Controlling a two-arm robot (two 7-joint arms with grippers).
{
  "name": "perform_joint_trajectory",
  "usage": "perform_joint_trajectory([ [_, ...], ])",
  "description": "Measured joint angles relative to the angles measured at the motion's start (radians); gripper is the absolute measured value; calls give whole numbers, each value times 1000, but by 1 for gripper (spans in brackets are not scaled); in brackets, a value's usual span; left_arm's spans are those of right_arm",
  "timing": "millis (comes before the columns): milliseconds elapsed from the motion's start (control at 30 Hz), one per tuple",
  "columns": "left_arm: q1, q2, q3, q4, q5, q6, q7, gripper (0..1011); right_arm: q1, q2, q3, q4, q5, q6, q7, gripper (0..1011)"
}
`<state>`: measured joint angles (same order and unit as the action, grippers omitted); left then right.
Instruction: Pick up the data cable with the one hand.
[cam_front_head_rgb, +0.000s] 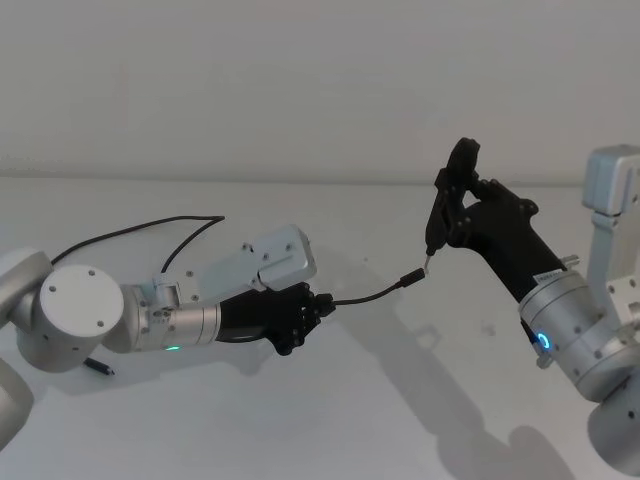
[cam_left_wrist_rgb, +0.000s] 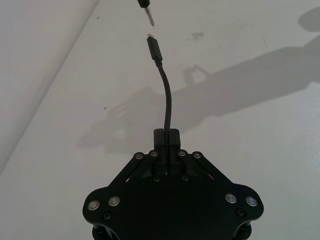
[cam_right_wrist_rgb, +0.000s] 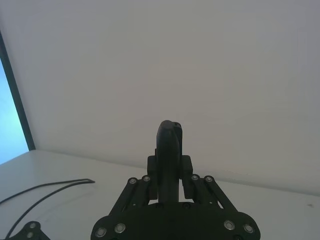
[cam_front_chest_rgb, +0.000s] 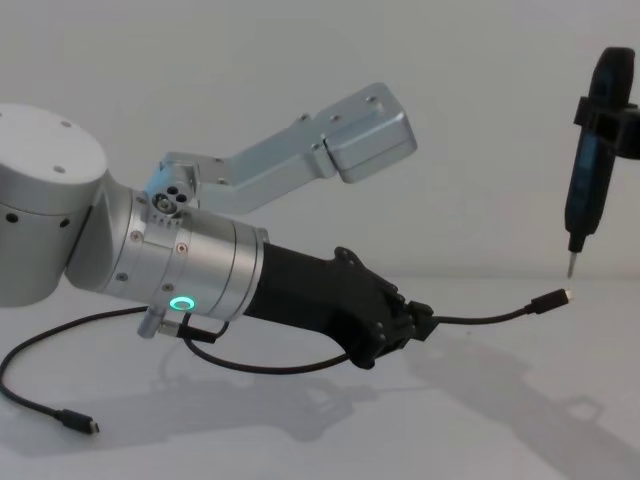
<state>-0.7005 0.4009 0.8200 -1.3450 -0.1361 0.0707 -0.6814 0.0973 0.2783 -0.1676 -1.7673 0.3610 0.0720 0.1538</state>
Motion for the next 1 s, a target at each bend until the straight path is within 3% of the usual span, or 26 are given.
perform_joint_trajectory([
  [1000, 0, 0, 0, -2, 3, -5, 1, 39, 51, -17, 8, 99, -43, -9, 22, 275],
])
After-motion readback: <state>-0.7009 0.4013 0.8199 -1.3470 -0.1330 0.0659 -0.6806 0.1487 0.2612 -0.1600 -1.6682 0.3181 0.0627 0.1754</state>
